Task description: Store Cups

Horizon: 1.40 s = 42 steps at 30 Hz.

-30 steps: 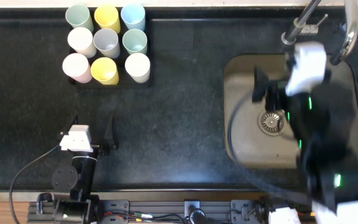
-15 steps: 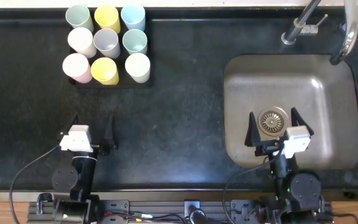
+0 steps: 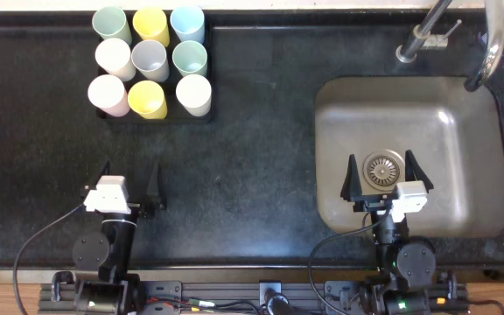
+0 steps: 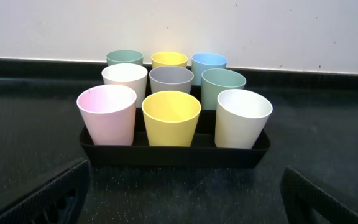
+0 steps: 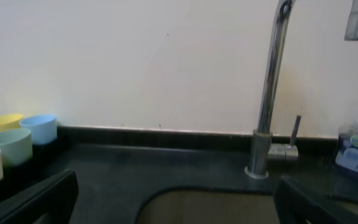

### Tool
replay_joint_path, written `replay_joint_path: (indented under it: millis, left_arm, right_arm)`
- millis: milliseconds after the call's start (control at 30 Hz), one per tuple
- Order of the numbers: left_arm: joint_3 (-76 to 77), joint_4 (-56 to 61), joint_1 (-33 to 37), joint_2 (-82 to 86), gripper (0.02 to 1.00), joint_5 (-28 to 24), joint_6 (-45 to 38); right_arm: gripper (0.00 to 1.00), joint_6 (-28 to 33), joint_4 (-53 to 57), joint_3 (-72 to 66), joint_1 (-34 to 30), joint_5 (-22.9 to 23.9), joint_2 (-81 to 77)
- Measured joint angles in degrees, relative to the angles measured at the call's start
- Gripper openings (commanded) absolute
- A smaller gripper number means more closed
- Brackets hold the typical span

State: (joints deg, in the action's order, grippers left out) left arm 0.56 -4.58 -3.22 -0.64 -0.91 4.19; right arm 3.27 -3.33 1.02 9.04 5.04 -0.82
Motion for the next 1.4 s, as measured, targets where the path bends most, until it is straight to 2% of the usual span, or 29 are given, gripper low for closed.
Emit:
replay_joint_path:
  millis: [200,1400]
  left_arm:
    - [0.0,0.0,0.0,0.0,1.000,0.0,0.0]
    - [0.0,0.0,0.0,0.0,1.000,0.0,0.0]
  right_arm:
    - [0.996,0.0,7.6,0.0,0.0,0.4,-0.1]
    - [0.998,0.0,7.6,0.0,0.0,0.3,-0.1]
